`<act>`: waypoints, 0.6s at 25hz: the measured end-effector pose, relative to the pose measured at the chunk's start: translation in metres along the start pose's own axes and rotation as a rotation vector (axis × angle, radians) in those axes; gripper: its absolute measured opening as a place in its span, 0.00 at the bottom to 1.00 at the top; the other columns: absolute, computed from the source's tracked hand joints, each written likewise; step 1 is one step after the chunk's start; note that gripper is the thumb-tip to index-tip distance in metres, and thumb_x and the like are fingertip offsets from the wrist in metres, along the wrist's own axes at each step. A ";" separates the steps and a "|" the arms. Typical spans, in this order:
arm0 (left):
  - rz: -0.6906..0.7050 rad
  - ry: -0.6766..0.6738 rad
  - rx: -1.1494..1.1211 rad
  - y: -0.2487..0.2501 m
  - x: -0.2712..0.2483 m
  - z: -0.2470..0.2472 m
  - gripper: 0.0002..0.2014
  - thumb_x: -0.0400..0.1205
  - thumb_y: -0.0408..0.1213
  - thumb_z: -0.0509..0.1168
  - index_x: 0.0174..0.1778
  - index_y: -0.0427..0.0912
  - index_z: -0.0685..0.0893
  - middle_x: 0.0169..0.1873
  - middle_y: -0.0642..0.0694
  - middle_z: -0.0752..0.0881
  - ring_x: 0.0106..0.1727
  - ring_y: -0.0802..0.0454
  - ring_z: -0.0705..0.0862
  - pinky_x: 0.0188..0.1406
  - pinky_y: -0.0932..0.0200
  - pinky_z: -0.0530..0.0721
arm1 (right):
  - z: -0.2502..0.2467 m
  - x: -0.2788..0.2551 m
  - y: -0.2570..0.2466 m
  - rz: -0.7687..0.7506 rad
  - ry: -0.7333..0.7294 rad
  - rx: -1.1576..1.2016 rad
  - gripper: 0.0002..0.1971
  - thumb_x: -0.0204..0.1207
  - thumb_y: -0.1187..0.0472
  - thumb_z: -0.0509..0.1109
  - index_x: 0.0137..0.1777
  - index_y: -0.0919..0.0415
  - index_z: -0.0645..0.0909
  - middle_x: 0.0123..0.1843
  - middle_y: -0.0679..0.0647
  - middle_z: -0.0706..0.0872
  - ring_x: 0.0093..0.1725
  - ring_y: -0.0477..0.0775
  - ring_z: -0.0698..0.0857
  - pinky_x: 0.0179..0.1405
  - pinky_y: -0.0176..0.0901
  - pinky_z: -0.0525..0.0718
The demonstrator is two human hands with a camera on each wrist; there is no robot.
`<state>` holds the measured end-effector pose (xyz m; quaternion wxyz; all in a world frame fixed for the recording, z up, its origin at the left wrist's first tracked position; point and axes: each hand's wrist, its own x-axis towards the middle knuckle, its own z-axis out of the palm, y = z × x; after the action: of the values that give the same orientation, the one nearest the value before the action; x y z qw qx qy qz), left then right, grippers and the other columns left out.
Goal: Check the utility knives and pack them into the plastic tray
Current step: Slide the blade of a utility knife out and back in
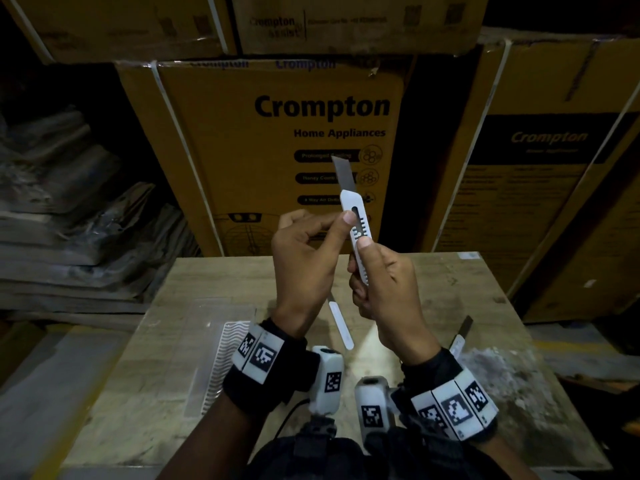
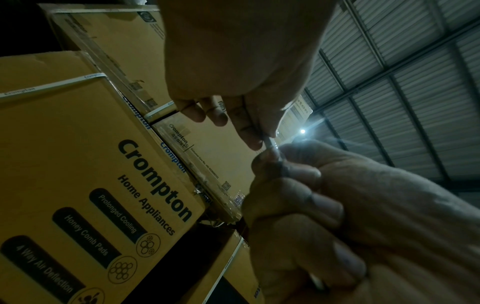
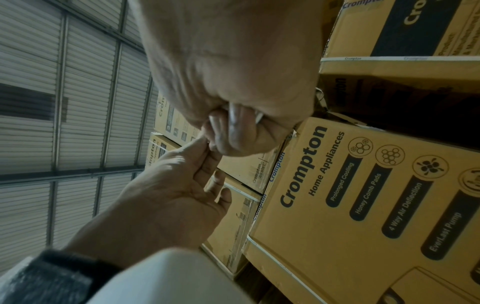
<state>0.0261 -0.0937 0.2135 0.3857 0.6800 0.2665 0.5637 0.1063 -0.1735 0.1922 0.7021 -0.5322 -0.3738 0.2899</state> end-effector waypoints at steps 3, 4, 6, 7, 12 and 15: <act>-0.015 0.017 0.001 -0.002 0.000 -0.002 0.05 0.81 0.41 0.75 0.47 0.58 0.92 0.31 0.69 0.87 0.49 0.58 0.78 0.47 0.70 0.73 | 0.002 -0.002 0.002 0.027 -0.002 0.012 0.20 0.91 0.55 0.57 0.39 0.64 0.78 0.20 0.50 0.70 0.17 0.45 0.65 0.17 0.32 0.62; -0.018 0.023 -0.003 -0.001 0.000 -0.002 0.05 0.81 0.40 0.75 0.47 0.57 0.93 0.31 0.68 0.88 0.49 0.58 0.78 0.48 0.68 0.74 | 0.003 -0.003 0.002 0.041 -0.025 0.026 0.20 0.91 0.54 0.57 0.40 0.63 0.79 0.21 0.51 0.70 0.18 0.45 0.65 0.18 0.33 0.62; -0.020 0.031 -0.030 0.002 0.000 -0.005 0.04 0.81 0.38 0.75 0.46 0.53 0.94 0.32 0.64 0.89 0.48 0.59 0.79 0.48 0.67 0.76 | 0.003 -0.005 0.002 0.057 -0.088 0.043 0.19 0.91 0.52 0.57 0.46 0.63 0.81 0.24 0.52 0.72 0.21 0.47 0.68 0.19 0.35 0.64; -0.027 0.035 -0.053 0.005 0.000 -0.006 0.04 0.82 0.36 0.75 0.46 0.49 0.94 0.33 0.61 0.90 0.49 0.58 0.79 0.44 0.69 0.77 | 0.003 -0.006 0.002 0.061 -0.115 0.042 0.19 0.91 0.51 0.57 0.49 0.64 0.82 0.25 0.53 0.74 0.21 0.48 0.69 0.20 0.36 0.64; -0.017 0.077 -0.037 0.003 0.002 -0.011 0.05 0.81 0.39 0.75 0.46 0.55 0.93 0.35 0.61 0.91 0.50 0.47 0.84 0.46 0.61 0.79 | 0.002 -0.007 -0.001 0.125 -0.137 0.009 0.24 0.88 0.44 0.58 0.45 0.64 0.83 0.25 0.54 0.72 0.21 0.48 0.67 0.19 0.35 0.62; -0.052 0.059 -0.055 0.000 -0.001 -0.010 0.04 0.81 0.40 0.75 0.49 0.52 0.95 0.40 0.57 0.94 0.51 0.45 0.86 0.47 0.54 0.83 | 0.004 -0.008 -0.005 0.097 -0.061 0.008 0.23 0.88 0.48 0.60 0.39 0.66 0.81 0.22 0.51 0.68 0.19 0.44 0.65 0.17 0.33 0.62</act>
<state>0.0165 -0.0922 0.2136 0.4108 0.6450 0.2799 0.5804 0.0989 -0.1791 0.1962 0.6778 -0.5378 -0.3676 0.3410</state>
